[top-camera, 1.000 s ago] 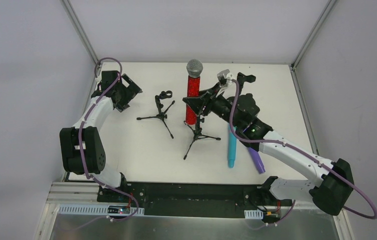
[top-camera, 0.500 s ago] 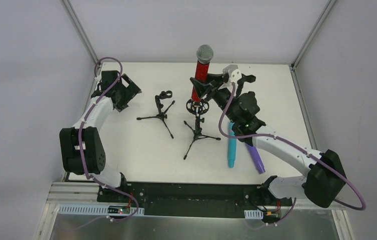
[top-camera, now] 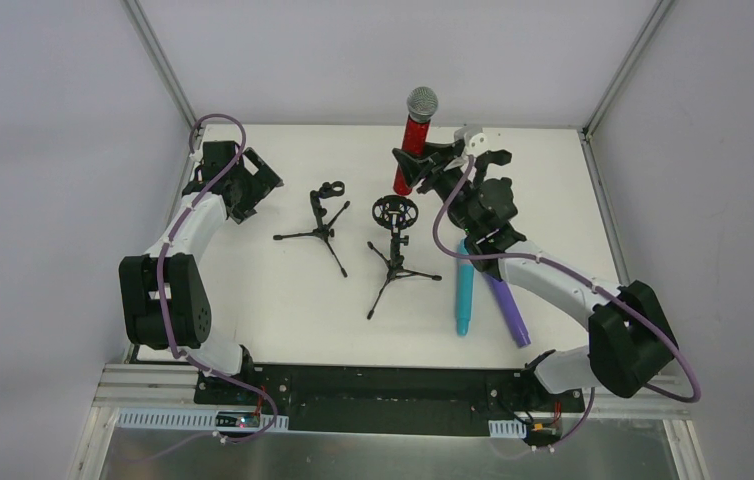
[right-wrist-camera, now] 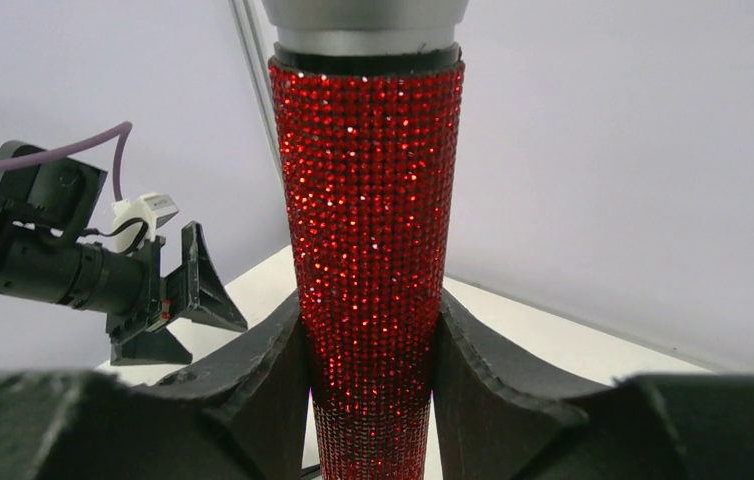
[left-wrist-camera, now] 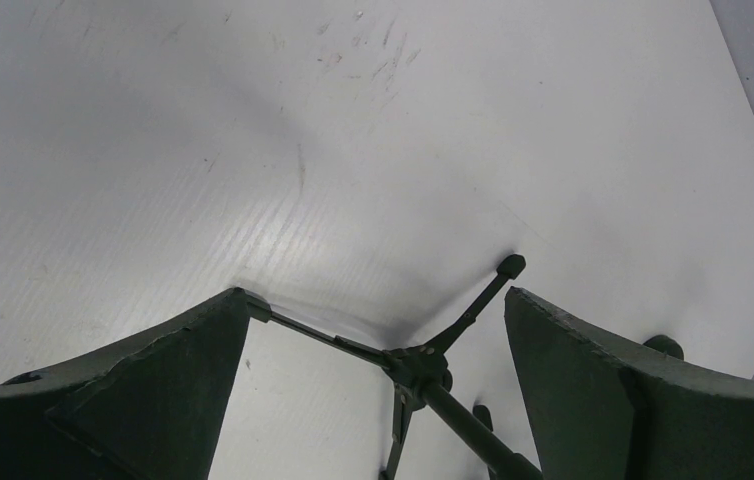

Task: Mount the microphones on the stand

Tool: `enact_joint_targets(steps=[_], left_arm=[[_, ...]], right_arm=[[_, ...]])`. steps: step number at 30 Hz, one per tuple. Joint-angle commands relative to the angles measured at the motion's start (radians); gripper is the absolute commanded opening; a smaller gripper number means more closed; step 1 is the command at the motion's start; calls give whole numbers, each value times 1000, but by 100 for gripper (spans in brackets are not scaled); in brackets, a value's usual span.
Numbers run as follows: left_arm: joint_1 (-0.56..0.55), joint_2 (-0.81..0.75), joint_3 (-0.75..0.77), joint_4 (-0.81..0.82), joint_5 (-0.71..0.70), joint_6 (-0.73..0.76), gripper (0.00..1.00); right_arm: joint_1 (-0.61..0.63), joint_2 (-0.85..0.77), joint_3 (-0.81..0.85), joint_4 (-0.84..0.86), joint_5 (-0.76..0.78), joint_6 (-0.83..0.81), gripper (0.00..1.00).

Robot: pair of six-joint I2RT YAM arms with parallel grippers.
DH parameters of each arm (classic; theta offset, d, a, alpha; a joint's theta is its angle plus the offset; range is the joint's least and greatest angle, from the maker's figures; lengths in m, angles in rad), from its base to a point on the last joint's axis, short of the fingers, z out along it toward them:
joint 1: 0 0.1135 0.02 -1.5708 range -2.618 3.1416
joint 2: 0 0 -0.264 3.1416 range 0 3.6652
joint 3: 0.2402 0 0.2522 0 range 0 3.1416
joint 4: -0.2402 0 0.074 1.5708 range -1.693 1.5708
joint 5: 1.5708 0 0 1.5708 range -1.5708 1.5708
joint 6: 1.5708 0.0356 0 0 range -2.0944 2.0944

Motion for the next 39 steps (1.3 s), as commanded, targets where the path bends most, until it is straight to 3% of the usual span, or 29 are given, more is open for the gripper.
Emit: enact_joint_targets(steps=[1,7,39], left_arm=[[14,0,43,25,7,11,99],[13,2,44,28,17,12,99],[12,13,52,37,48,25,99]], right_arm=[[-4,9,9,93,-70,10,0],[-4,35,5,92,-136,24,0],[-3,77,-80,158,-142,59,0]])
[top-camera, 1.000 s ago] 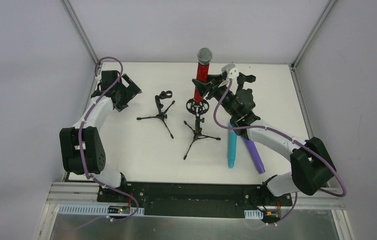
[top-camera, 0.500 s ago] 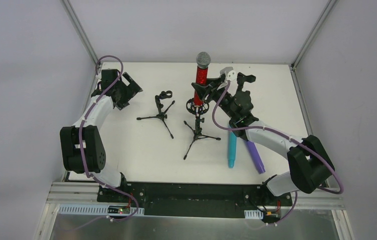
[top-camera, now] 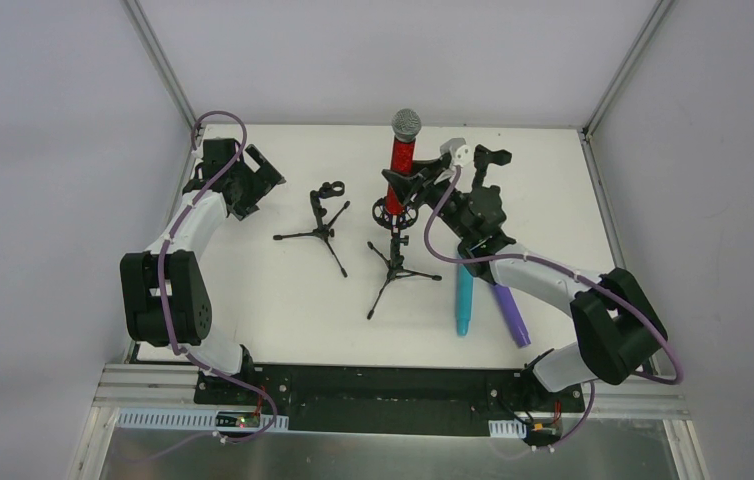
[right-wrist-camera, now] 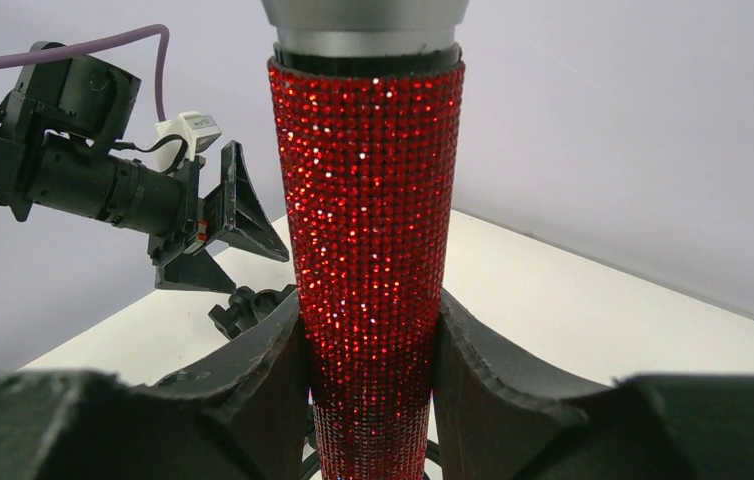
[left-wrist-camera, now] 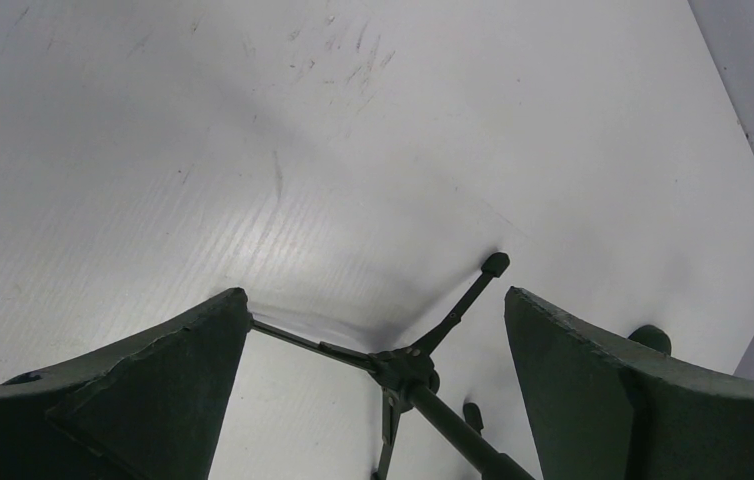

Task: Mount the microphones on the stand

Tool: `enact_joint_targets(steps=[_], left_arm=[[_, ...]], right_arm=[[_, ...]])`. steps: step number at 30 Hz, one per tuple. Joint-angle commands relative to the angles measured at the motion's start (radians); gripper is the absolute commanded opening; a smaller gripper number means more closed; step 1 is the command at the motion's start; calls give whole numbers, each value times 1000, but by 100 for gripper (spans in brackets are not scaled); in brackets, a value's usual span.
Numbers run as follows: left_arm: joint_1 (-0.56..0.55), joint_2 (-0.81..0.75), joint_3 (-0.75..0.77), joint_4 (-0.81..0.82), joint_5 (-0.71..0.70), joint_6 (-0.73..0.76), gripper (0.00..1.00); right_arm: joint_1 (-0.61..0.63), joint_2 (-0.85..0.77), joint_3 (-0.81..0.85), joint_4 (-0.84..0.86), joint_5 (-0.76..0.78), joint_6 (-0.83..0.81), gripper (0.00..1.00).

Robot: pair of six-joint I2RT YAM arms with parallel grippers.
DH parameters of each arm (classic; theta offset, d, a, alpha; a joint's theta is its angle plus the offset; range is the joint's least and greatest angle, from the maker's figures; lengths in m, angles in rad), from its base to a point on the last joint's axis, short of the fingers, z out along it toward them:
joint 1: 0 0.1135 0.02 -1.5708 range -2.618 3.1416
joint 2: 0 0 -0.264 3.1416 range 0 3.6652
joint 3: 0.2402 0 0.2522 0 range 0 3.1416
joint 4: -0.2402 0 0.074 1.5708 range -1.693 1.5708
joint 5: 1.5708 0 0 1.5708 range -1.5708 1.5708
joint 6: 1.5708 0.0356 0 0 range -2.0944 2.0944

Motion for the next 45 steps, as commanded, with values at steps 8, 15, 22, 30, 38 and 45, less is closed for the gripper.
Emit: enact_joint_targets(steps=[8,15,22,30,38,45], left_arm=[[13,-3,35,17,15,16,99],[13,-4,36,18,18,16,99],[13,-1,38,18,23,14,99],[12,2,38,17,27,13,99],[12,8,38,18,35,6,100],[12,7,40,18,35,6,100]], right_arm=[[-2,5,-45,112,-10,4,0],[-2,23,-52,114,-24,-9,0],[-2,36,-75,114,-36,-54,0],[-2,48,-82,106,-49,-79,0],[2,49,-86,80,-75,-114,0],[12,40,-82,26,-78,-158,0]])
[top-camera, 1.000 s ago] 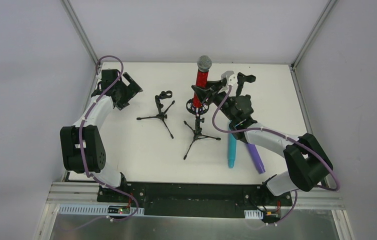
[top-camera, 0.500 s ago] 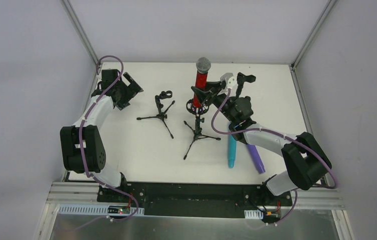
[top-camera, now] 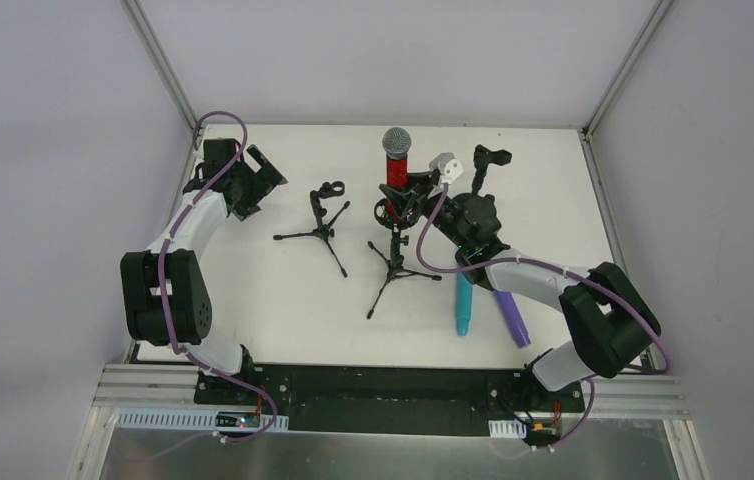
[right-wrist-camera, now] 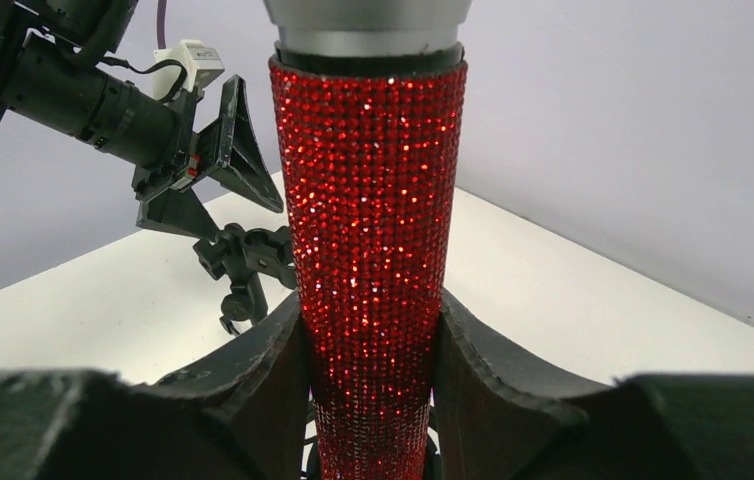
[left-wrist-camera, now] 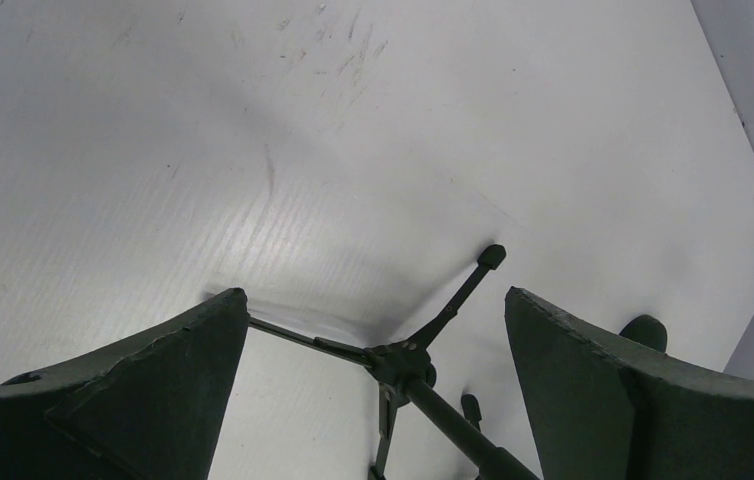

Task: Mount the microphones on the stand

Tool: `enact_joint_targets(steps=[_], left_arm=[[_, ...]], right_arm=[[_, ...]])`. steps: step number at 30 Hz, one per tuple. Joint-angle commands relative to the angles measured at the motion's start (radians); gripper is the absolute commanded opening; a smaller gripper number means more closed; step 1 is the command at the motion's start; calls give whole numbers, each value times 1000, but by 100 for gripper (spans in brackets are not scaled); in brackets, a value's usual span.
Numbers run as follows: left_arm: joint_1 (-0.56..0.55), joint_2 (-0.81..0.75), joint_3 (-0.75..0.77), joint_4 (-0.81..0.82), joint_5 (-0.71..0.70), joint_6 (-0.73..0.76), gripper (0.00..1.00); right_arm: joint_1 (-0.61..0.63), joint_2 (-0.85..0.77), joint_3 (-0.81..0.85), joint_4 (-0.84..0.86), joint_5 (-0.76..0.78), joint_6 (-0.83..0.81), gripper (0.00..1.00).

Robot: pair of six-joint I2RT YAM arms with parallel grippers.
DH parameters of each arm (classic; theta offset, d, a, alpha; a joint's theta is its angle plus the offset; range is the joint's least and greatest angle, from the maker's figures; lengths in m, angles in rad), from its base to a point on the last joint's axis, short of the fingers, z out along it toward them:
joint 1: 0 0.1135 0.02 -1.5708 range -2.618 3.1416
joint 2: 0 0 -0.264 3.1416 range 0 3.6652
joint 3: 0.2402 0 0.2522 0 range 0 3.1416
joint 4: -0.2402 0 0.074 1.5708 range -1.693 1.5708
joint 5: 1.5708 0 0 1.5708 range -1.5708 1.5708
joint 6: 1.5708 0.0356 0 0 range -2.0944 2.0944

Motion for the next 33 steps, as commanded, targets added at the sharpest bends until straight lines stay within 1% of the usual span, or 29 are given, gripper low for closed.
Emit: enact_joint_targets(steps=[1,7,14,25,33], left_arm=[[12,2,39,18,13,7,100],[13,5,40,19,14,7,100],[13,3,39,19,12,8,100],[12,0,39,19,13,9,100],[13,0,40,19,16,10,100]], right_arm=[[7,-1,-7,-55,-26,-50,0],[7,-2,-19,-28,-20,-28,0],[7,14,-56,87,-5,38,0],[8,16,-67,89,-1,61,0],[8,17,-76,90,48,85,0]])
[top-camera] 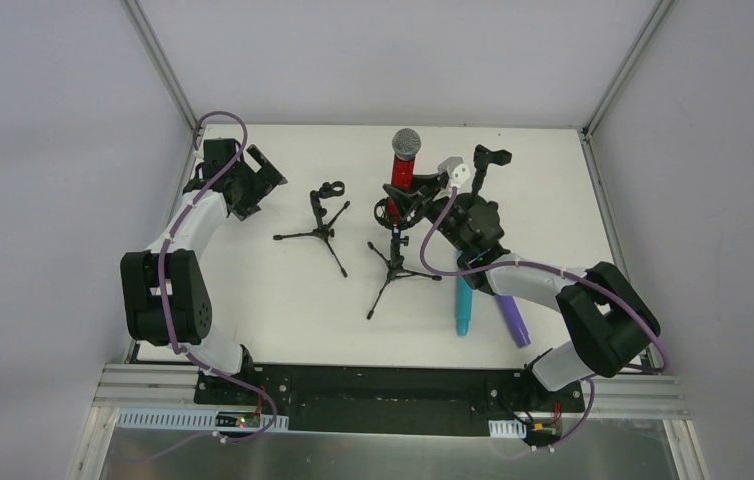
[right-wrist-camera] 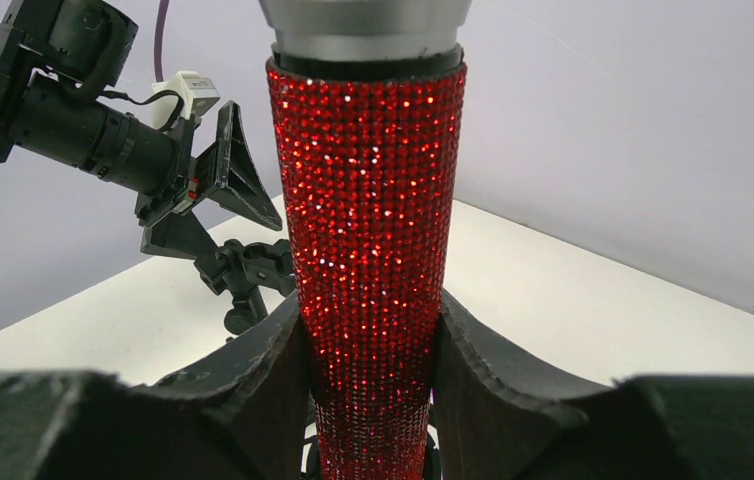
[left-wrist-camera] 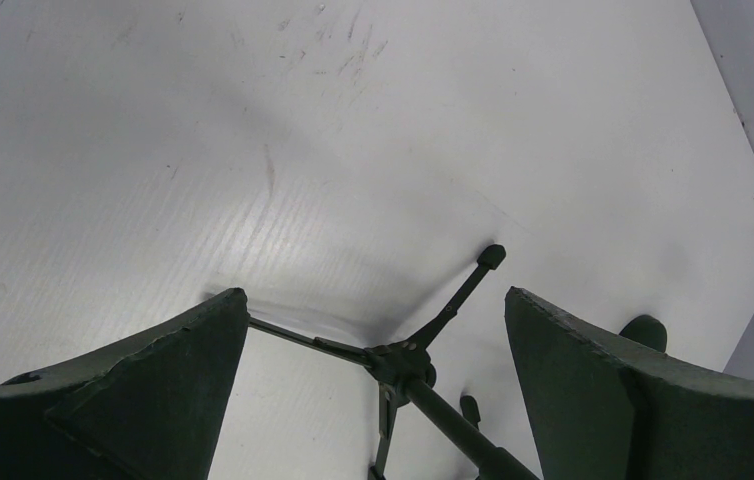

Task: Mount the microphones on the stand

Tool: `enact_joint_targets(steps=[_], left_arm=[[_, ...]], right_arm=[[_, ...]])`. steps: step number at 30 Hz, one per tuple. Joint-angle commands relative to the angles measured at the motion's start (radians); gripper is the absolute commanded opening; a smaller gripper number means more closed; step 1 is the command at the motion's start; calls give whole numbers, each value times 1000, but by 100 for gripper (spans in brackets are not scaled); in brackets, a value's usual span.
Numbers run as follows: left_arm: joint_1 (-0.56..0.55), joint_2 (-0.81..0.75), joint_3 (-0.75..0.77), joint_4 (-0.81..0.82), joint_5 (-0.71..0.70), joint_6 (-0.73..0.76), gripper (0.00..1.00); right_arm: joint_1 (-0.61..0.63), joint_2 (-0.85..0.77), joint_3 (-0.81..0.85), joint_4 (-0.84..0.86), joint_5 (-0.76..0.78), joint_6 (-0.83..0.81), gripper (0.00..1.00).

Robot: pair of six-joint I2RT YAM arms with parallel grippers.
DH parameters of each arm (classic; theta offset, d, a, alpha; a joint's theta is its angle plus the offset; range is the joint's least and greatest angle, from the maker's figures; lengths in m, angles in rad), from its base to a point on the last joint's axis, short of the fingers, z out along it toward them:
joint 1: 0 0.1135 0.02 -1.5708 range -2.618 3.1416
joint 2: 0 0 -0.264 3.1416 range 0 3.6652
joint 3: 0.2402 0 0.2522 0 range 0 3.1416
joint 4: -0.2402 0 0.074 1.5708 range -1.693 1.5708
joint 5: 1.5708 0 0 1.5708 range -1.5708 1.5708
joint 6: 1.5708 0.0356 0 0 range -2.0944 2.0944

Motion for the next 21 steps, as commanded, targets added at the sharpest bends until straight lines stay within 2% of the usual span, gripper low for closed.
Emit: enact_joint_targets(steps=[1,8,15,21], left_arm=[[13,-1,39,19,15,11,100],[12,-1,39,19,16,11,100],[13,-1,40,20,18,11,100],[13,-4,40,20,19,12,100]], right_arm=[[6,13,-32,-4,13,38,0],[4,5,-40,9,69,81,0],[4,-20,-15,-106,73,78,0],[7,-29,-14,-128,51,40,0]])
